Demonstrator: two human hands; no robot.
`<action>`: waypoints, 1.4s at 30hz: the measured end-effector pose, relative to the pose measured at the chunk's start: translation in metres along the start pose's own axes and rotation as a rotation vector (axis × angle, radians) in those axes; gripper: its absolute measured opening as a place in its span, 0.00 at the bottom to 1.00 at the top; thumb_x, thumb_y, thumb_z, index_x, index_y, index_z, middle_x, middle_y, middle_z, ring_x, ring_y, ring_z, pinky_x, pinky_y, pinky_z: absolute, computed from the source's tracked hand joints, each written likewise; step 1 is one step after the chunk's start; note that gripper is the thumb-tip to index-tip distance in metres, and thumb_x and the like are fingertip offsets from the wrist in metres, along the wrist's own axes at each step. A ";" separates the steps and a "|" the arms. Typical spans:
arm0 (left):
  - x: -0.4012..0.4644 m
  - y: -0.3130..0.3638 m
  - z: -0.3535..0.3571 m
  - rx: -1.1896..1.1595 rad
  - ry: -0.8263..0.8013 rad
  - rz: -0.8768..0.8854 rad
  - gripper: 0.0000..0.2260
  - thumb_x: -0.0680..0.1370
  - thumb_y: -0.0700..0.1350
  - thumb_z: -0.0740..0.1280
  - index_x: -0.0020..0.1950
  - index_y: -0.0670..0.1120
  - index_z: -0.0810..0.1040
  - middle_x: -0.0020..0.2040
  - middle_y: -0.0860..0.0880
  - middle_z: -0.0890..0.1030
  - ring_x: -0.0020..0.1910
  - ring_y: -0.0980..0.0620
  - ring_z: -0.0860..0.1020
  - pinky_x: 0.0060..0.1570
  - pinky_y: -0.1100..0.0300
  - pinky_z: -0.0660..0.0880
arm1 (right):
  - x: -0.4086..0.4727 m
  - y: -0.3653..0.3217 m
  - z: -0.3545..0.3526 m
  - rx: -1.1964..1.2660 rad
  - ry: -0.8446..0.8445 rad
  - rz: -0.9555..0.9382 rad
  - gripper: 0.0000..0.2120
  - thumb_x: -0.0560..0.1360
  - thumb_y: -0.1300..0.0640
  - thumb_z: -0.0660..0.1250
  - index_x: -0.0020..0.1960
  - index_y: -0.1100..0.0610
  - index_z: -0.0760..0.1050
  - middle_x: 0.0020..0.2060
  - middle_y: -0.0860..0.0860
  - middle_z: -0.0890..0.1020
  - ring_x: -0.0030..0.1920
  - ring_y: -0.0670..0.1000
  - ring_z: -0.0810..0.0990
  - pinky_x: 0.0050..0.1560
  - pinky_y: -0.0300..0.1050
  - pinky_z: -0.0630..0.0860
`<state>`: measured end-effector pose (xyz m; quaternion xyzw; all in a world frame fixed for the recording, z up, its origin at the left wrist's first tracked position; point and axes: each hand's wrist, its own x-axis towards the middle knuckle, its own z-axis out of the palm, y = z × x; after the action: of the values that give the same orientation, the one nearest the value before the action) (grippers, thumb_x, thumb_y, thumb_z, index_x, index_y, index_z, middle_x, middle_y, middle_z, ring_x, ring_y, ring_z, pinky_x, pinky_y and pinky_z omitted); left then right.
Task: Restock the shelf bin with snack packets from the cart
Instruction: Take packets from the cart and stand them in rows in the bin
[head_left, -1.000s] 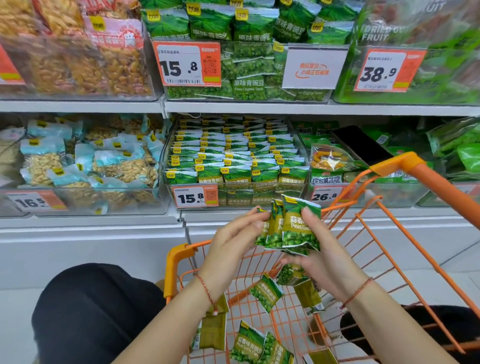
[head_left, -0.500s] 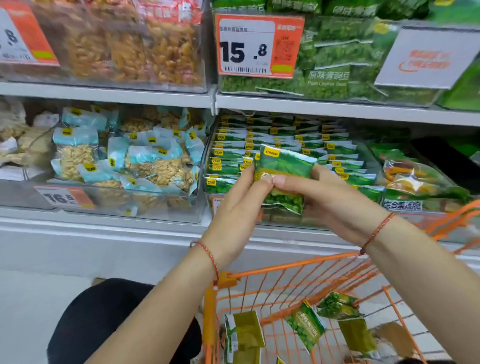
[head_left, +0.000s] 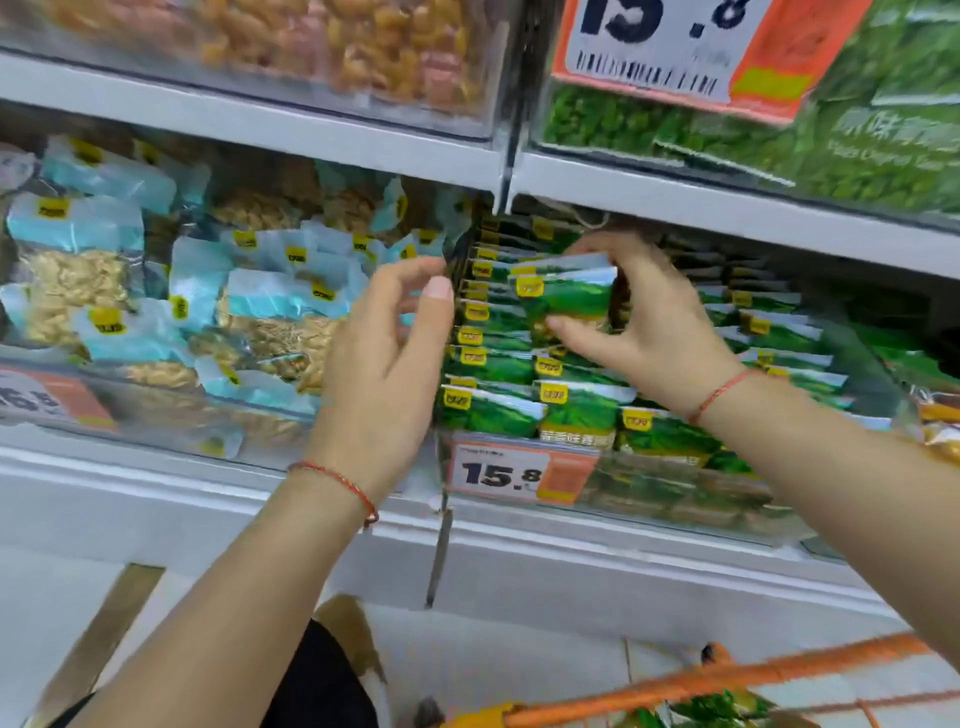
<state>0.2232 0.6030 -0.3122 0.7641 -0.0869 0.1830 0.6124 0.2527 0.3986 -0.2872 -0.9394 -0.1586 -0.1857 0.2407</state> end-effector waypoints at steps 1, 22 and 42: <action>0.000 -0.003 0.000 0.013 -0.006 0.011 0.11 0.79 0.52 0.57 0.57 0.52 0.75 0.46 0.59 0.78 0.44 0.70 0.75 0.41 0.78 0.66 | 0.005 -0.001 0.004 0.054 0.029 0.042 0.25 0.71 0.48 0.72 0.64 0.53 0.69 0.57 0.50 0.75 0.58 0.53 0.74 0.56 0.43 0.70; 0.032 0.000 0.006 0.380 -0.171 -0.021 0.20 0.79 0.49 0.63 0.70 0.48 0.67 0.66 0.50 0.73 0.66 0.50 0.69 0.61 0.60 0.63 | 0.053 -0.013 0.026 0.423 -0.144 0.307 0.33 0.67 0.50 0.76 0.67 0.49 0.65 0.58 0.41 0.72 0.61 0.41 0.70 0.61 0.31 0.64; 0.082 -0.004 0.027 0.455 -0.306 -0.044 0.25 0.75 0.54 0.69 0.67 0.42 0.71 0.66 0.44 0.71 0.66 0.46 0.68 0.60 0.60 0.65 | 0.063 -0.001 0.021 0.556 0.097 0.595 0.15 0.78 0.59 0.59 0.63 0.63 0.74 0.62 0.64 0.75 0.63 0.63 0.74 0.65 0.57 0.70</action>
<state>0.3049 0.5853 -0.2886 0.9024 -0.1183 0.0668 0.4089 0.3136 0.4231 -0.2771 -0.8335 0.0875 -0.1022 0.5358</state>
